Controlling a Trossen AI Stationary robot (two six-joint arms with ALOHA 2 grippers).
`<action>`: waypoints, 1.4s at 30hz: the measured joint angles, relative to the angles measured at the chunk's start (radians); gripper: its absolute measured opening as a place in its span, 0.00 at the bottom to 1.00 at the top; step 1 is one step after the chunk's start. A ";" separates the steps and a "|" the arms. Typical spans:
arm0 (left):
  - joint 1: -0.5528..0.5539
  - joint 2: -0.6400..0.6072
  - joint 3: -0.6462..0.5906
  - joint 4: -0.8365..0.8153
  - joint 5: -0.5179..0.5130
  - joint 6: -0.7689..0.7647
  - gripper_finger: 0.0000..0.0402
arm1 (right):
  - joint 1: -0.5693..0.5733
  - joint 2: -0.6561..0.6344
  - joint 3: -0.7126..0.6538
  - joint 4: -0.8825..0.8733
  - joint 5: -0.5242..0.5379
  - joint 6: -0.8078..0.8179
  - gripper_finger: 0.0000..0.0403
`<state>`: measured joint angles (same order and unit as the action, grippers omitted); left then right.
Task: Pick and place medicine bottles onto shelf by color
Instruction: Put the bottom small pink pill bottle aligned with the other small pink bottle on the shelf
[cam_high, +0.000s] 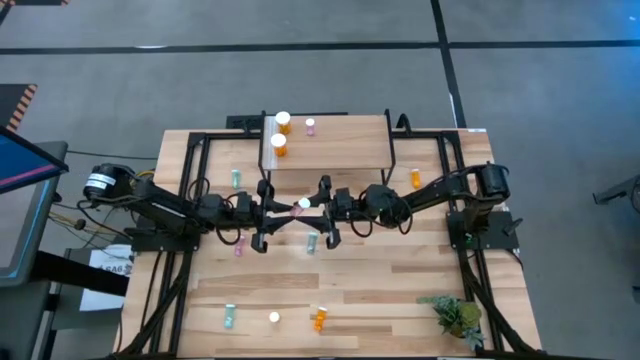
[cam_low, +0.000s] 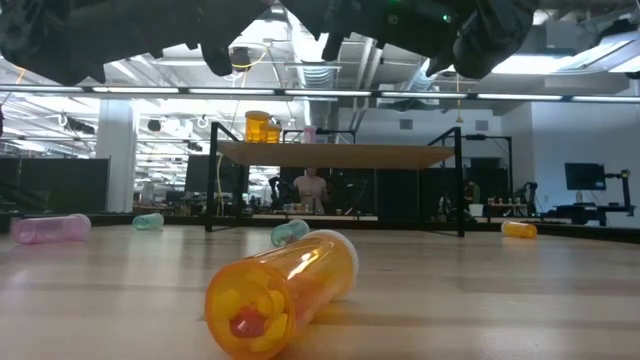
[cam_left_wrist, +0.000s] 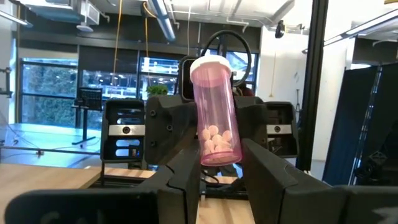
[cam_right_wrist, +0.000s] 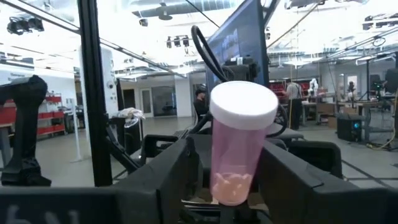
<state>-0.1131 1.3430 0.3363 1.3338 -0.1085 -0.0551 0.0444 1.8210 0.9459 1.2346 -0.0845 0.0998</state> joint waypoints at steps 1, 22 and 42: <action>0.000 0.000 0.000 0.000 0.000 0.000 0.22 | 0.000 0.000 0.000 0.000 0.000 0.000 0.46; 0.000 0.000 -0.001 -0.016 0.000 -0.001 0.22 | -0.008 -0.002 0.000 -0.031 0.002 -0.002 0.30; 0.005 -0.033 0.000 -0.150 -0.108 0.040 0.54 | -0.059 -0.003 -0.001 -0.132 0.043 -0.026 0.30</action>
<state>-0.1081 1.3102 0.3359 1.1840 -0.2166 -0.0154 -0.0149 1.8181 0.9451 1.1022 -0.0412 0.0736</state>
